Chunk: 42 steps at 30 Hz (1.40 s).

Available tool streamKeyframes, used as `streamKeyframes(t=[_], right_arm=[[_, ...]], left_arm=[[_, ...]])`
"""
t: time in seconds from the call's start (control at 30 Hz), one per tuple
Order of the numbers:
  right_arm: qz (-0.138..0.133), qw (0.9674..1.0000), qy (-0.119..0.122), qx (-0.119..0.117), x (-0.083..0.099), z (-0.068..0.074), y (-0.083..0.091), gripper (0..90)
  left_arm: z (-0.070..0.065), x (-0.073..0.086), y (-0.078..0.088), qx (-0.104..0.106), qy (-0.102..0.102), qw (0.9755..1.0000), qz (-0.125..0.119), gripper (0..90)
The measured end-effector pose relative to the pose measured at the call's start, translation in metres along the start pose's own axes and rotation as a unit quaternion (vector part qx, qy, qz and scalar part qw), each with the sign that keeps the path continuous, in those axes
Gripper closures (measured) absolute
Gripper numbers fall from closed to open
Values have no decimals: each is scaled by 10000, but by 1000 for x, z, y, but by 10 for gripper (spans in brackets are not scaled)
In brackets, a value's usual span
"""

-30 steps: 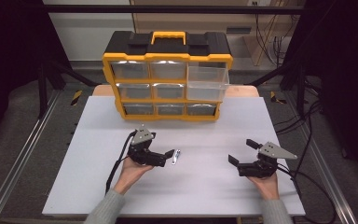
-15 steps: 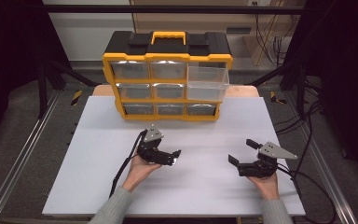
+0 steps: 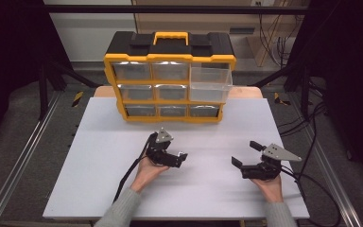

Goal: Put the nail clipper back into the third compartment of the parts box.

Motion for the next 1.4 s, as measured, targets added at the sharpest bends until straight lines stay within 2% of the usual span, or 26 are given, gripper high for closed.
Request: streamKeyframes(t=[0.1,0.3,0.6,0.93,1.03,1.2,1.4], right_arm=[[8,10000,-1,6,0,0,0,4],[13,10000,-3,-11,0,0,0,3],[28,10000,-13,-13,0,0,0,4],[26,10000,-17,-14,0,0,-1,3],[27,10000,-19,-14,0,0,-1,4],[28,10000,-18,-14,0,0,-1,4],[31,10000,-20,-15,0,0,-1,4]], left_arm=[[0,1,-5,-90,-16,9999,66,57],[-1,5,-12,-73,25,9997,210,136],[-2,9,-17,-32,202,9991,366,335],[-5,11,-19,-98,166,9983,557,524],[-6,12,-20,-149,141,9979,617,568],[-7,12,-23,-203,230,9975,638,621],[-9,12,-26,-330,186,9967,719,667]])
Point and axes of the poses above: each handheld gripper's, and its own axes: y roughly backward along the jaws, x roughly out of its underside, z roughly to its left, the point moved 6 cm from there along -y, roughly forward along the jaws
